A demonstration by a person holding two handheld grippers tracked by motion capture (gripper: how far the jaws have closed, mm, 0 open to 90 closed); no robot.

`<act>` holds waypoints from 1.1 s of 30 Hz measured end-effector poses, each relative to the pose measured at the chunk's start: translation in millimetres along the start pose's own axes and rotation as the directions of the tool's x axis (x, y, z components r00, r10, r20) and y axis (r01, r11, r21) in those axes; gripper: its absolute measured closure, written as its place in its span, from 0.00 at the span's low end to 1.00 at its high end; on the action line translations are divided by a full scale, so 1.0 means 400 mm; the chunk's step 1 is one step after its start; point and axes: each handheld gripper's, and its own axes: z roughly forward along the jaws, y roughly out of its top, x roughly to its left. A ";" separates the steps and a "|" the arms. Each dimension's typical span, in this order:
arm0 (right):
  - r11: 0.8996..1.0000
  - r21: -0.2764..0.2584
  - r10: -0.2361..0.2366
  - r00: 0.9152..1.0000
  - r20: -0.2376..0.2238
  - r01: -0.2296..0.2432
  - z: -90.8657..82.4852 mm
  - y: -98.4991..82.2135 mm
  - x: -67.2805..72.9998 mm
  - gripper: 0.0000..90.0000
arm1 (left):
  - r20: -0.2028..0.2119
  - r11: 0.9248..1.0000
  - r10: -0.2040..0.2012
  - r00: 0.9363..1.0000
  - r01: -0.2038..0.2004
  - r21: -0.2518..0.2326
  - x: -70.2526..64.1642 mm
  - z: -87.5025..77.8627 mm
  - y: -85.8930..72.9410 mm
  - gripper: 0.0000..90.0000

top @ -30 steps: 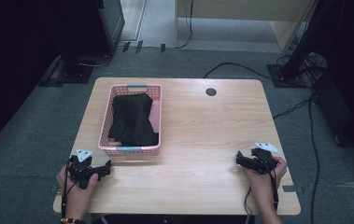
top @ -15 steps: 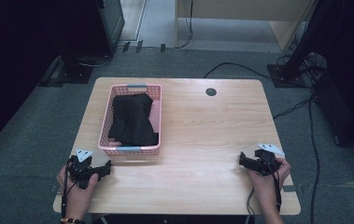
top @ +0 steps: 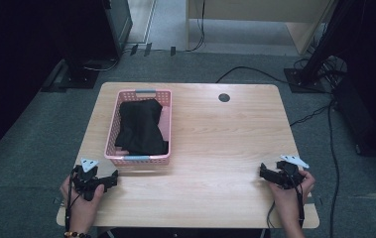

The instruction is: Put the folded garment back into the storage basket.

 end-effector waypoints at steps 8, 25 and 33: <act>1.000 -0.001 0.010 1.000 0.010 -0.010 -0.007 -0.007 -0.018 0.03 | 0.000 1.000 0.000 1.000 0.000 0.000 0.000 0.000 0.000 0.00; 1.000 0.000 0.013 1.000 0.014 -0.013 -0.031 -0.029 -0.047 0.03 | 0.000 1.000 0.000 1.000 0.000 0.001 0.000 0.000 0.000 0.00; 1.000 0.001 0.012 1.000 0.011 -0.012 -0.033 -0.030 -0.050 0.02 | -0.001 1.000 -0.004 1.000 0.004 -0.001 -0.001 0.001 0.001 0.00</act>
